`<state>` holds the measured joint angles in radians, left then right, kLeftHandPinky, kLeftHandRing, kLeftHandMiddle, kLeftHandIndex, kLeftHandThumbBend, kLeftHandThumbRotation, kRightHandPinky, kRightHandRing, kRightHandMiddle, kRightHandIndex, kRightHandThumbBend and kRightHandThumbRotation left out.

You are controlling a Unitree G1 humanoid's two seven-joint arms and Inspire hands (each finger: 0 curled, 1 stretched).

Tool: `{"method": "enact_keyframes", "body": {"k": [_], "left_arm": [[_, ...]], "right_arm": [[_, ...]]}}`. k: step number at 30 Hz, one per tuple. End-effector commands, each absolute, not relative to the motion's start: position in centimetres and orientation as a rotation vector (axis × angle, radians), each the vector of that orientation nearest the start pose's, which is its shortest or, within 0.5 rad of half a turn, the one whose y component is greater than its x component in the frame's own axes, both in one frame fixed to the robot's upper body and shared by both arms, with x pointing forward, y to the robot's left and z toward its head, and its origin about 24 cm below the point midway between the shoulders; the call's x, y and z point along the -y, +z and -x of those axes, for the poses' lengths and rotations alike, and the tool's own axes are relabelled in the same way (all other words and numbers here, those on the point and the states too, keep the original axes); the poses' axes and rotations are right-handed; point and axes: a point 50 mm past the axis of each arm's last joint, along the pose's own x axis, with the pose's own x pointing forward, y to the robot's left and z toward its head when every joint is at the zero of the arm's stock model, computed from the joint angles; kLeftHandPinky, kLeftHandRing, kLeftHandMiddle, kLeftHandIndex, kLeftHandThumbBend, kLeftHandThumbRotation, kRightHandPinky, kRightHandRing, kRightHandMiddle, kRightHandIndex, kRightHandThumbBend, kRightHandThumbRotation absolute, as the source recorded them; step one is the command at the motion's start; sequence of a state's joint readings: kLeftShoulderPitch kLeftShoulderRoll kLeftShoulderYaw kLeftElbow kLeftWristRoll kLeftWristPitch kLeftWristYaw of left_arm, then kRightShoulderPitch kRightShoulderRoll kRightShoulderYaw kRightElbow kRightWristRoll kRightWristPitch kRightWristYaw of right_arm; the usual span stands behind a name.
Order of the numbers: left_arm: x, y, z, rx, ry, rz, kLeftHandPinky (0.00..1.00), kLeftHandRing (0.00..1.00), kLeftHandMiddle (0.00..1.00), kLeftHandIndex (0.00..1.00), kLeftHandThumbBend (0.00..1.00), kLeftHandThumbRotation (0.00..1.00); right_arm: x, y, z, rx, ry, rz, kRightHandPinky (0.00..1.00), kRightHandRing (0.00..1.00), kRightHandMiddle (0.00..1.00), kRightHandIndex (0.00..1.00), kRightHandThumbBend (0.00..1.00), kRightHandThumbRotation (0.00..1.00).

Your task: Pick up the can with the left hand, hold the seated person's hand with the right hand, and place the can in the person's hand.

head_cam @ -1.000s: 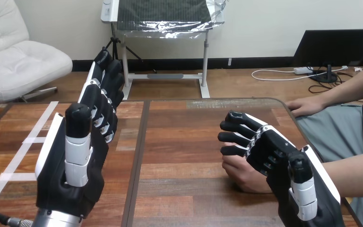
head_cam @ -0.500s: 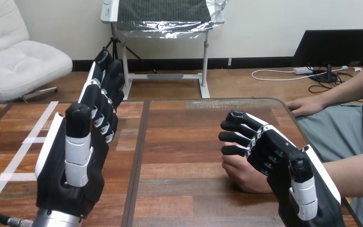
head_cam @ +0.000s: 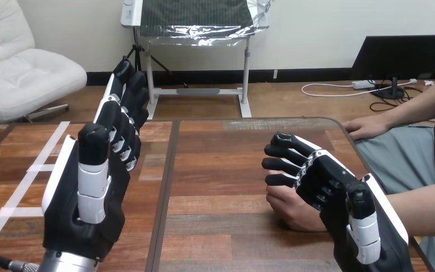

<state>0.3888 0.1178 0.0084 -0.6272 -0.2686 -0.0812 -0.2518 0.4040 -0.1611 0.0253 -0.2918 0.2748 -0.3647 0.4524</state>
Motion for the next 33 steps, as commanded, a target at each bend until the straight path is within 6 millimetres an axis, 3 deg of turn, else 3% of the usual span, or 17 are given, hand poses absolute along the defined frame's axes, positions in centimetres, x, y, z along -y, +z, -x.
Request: {"method": "enact_keyframes", "body": {"k": [1,18,33], "left_arm": [[-16.5,12.8,-17.8,0.411,-0.239,0.085,1.00,1.00,1.00,1.00,0.92,1.00],[-17.9,13.4,-18.7,0.414,-0.208,0.016,1.00,1.00,1.00,1.00,0.93,0.98],[-19.8,14.0,-19.8,0.447,-0.145,-0.086,1.00,1.00,1.00,1.00,1.00,0.78]], "right_arm": [[16.6,7.8,-17.4,0.356,0.390,-0.028,0.74,0.81,0.83,0.83,0.93,0.97],[16.6,7.8,-17.5,0.358,0.390,-0.029,0.74,0.81,0.83,0.83,0.92,0.97],[16.6,7.8,-17.5,0.359,0.388,-0.025,0.74,0.81,0.83,0.83,0.92,0.97]]}}
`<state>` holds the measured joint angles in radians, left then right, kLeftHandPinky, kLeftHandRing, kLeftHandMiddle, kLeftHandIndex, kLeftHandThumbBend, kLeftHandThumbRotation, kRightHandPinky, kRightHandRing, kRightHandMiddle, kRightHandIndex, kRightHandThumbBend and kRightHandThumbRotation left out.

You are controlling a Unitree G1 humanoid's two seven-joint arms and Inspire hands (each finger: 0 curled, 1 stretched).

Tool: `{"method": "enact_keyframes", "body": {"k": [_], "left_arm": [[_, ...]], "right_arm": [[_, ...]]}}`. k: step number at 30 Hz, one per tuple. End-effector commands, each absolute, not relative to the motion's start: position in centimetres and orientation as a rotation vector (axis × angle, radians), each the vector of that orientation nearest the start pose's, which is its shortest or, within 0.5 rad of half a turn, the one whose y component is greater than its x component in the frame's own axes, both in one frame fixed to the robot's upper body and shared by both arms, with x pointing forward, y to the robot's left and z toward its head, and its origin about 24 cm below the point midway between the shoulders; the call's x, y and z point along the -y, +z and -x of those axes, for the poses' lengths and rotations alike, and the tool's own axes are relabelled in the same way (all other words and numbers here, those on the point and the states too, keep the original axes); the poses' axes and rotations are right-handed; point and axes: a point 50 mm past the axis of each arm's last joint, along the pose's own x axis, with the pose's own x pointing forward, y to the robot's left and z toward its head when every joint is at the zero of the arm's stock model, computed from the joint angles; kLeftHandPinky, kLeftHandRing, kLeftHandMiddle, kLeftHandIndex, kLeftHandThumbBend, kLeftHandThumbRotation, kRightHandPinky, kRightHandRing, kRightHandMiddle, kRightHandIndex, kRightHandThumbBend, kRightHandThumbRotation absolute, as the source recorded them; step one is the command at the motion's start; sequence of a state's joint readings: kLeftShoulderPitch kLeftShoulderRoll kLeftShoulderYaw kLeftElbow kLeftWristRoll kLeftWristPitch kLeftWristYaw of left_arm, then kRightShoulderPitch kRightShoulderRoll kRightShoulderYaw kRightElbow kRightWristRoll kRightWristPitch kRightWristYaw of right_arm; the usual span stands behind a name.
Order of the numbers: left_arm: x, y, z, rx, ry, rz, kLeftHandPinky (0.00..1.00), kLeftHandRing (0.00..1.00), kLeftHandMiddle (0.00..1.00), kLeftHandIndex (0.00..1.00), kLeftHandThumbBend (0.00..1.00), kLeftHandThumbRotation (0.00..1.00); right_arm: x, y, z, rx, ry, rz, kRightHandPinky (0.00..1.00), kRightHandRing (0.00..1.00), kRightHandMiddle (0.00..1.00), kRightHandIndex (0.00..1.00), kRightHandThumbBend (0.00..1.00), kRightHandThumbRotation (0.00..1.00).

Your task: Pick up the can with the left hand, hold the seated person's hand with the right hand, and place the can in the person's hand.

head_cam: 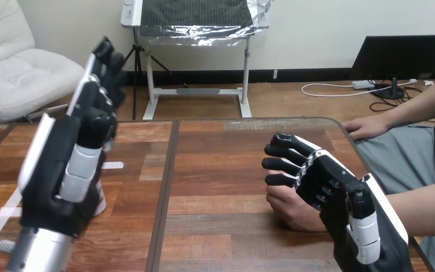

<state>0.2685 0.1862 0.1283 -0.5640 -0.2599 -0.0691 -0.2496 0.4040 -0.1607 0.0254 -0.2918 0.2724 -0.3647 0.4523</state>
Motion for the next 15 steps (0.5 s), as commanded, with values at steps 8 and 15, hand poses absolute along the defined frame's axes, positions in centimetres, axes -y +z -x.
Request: {"method": "enact_keyframes", "body": {"k": [8,15], "left_arm": [[-20.9,14.1,-20.5,0.436,-0.097,-0.123,1.00,1.00,1.00,1.00,1.00,0.66],[-21.8,14.5,-21.2,0.446,-0.043,-0.148,1.00,1.00,1.00,1.00,1.00,0.59]], "right_arm": [[16.6,7.7,-17.5,0.358,0.388,-0.027,0.74,0.81,0.83,0.83,0.92,0.97],[16.6,7.7,-17.5,0.359,0.387,-0.030,0.74,0.81,0.83,0.83,0.93,0.97]]}}
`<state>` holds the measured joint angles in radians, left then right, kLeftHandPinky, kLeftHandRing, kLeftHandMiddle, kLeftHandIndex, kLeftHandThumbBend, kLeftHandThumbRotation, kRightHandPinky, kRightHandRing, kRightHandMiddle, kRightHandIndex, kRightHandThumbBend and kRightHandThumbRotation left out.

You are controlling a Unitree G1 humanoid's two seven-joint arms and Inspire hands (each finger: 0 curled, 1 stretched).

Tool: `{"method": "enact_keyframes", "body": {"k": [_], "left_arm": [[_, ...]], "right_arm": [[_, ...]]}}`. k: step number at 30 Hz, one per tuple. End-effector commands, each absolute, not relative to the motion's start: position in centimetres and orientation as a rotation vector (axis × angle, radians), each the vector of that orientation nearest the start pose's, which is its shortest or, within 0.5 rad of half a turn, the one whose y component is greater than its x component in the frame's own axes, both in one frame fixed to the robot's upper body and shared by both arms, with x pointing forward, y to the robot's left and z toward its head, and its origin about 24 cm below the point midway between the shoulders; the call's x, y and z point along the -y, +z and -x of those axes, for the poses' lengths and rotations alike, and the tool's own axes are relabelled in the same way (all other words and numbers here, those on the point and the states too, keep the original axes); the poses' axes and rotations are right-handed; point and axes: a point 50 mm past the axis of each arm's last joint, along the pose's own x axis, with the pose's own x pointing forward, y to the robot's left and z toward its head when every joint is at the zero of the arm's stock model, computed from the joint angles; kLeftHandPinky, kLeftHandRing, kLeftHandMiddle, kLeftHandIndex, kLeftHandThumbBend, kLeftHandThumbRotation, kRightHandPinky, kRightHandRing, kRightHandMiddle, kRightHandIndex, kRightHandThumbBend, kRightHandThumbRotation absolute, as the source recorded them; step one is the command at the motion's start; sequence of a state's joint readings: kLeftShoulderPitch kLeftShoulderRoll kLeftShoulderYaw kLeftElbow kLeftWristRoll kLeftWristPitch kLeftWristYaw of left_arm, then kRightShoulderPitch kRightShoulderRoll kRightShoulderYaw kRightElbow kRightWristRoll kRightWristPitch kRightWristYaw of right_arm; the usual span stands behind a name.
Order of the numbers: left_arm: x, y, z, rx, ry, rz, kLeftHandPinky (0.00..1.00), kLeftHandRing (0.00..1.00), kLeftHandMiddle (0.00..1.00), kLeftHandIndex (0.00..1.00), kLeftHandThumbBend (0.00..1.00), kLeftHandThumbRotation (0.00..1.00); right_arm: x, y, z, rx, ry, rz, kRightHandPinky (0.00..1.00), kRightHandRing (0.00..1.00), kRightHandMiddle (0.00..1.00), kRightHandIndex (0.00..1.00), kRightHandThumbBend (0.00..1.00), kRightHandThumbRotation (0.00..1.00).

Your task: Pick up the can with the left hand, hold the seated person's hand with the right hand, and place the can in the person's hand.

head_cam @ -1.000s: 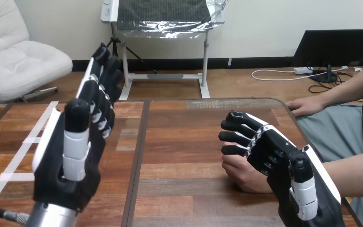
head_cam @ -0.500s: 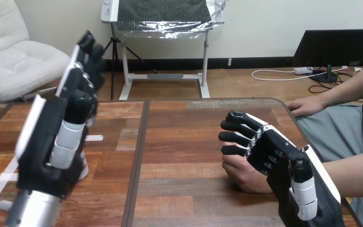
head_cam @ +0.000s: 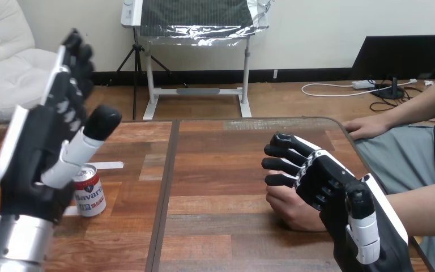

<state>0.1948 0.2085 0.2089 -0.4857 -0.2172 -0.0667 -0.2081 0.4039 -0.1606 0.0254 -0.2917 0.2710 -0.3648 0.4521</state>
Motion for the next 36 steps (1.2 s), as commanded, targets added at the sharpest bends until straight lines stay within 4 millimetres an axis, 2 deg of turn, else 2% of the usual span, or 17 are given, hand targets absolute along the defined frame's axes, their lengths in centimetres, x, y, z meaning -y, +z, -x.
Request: {"method": "enact_keyframes", "body": {"k": [1,10,17,22,28,36], "left_arm": [[-21.9,14.6,-21.3,0.447,-0.038,-0.152,1.00,1.00,1.00,1.00,1.00,0.56],[-23.4,14.9,-22.2,0.444,0.025,-0.224,1.00,1.00,1.00,1.00,1.00,0.48],[-24.5,14.8,-22.9,0.435,0.065,-0.262,1.00,1.00,1.00,1.00,0.95,0.42],[-25.0,14.8,-23.3,0.433,0.089,-0.275,1.00,1.00,1.00,1.00,0.86,0.36],[-25.7,14.4,-23.9,0.411,0.122,-0.348,1.00,1.00,1.00,1.00,0.81,0.33],[-26.6,13.6,-24.7,0.338,0.134,-0.386,1.00,1.00,1.00,1.00,0.66,0.27]], "right_arm": [[16.6,7.7,-17.5,0.359,0.388,-0.031,0.74,0.81,0.83,0.83,0.92,0.97],[16.6,7.7,-17.5,0.359,0.384,-0.029,0.75,0.80,0.83,0.83,0.93,0.97],[16.7,7.8,-17.5,0.360,0.383,-0.026,0.75,0.81,0.83,0.83,0.93,0.96],[16.7,7.8,-17.5,0.364,0.382,-0.028,0.75,0.81,0.83,0.83,0.93,0.96],[16.8,7.7,-17.6,0.365,0.378,-0.029,0.75,0.81,0.83,0.83,0.93,0.96],[16.8,7.7,-17.6,0.366,0.381,-0.029,0.76,0.81,0.83,0.83,0.93,0.96]]}}
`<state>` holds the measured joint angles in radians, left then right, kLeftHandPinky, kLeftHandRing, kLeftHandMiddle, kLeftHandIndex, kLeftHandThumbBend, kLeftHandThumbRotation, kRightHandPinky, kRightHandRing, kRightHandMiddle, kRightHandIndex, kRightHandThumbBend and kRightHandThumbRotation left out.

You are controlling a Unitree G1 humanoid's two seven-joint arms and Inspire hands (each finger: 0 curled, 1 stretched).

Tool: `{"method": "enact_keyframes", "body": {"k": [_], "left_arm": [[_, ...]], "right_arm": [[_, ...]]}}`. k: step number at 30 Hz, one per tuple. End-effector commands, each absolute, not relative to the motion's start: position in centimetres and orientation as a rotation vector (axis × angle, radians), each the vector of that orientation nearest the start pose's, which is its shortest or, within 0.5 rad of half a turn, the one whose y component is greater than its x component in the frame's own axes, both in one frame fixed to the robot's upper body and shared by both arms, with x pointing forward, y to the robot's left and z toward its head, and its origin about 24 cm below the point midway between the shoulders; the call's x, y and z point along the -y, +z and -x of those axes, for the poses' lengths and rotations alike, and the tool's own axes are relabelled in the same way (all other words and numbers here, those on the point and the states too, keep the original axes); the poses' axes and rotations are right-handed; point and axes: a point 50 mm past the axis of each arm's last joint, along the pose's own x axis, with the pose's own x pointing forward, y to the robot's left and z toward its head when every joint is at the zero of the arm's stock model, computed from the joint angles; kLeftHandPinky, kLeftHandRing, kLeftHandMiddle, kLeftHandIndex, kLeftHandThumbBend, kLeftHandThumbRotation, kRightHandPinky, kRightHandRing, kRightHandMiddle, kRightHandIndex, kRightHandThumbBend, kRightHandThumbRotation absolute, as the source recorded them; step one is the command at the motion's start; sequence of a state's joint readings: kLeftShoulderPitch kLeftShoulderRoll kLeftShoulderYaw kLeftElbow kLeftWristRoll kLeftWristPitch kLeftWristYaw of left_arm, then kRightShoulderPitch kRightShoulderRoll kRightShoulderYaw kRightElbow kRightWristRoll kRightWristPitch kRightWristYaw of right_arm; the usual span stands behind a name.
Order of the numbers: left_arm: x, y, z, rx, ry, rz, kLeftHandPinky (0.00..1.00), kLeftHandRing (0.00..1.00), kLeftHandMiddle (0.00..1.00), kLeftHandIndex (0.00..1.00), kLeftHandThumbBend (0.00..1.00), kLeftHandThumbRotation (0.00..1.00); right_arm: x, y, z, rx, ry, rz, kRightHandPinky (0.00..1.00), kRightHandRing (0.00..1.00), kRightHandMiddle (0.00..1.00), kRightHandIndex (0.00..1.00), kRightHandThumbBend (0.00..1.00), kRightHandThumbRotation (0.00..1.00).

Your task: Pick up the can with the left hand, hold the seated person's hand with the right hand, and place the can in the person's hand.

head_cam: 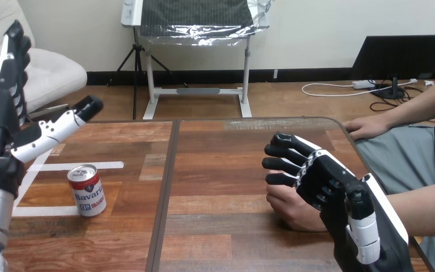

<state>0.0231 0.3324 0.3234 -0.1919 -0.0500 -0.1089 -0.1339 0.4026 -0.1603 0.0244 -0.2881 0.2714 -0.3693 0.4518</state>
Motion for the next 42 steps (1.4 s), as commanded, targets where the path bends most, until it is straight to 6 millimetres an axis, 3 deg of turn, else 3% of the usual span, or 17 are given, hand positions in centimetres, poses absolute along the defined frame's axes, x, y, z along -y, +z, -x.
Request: {"method": "enact_keyframes", "body": {"k": [1,16,24,42], "left_arm": [[-26.7,13.5,-24.7,0.329,0.134,-0.386,1.00,1.00,1.00,1.00,0.65,0.25],[-28.0,11.0,-26.1,0.218,0.086,-0.448,1.00,1.00,1.00,1.00,0.61,0.14],[-28.4,9.8,-26.9,0.153,0.062,-0.485,1.00,1.00,1.00,1.00,0.68,0.15],[-28.4,8.2,-27.9,0.029,0.050,-0.516,0.94,1.00,1.00,1.00,0.67,0.14]], "right_arm": [[16.8,7.7,-17.6,0.367,0.381,-0.029,0.76,0.81,0.83,0.83,0.93,0.96],[16.7,7.8,-17.6,0.374,0.382,-0.030,0.76,0.81,0.83,0.83,0.92,0.96],[16.8,7.9,-17.7,0.375,0.379,-0.029,0.75,0.81,0.82,0.82,0.93,0.96],[16.9,7.9,-17.7,0.379,0.380,-0.025,0.75,0.80,0.82,0.83,0.93,0.96]]}}
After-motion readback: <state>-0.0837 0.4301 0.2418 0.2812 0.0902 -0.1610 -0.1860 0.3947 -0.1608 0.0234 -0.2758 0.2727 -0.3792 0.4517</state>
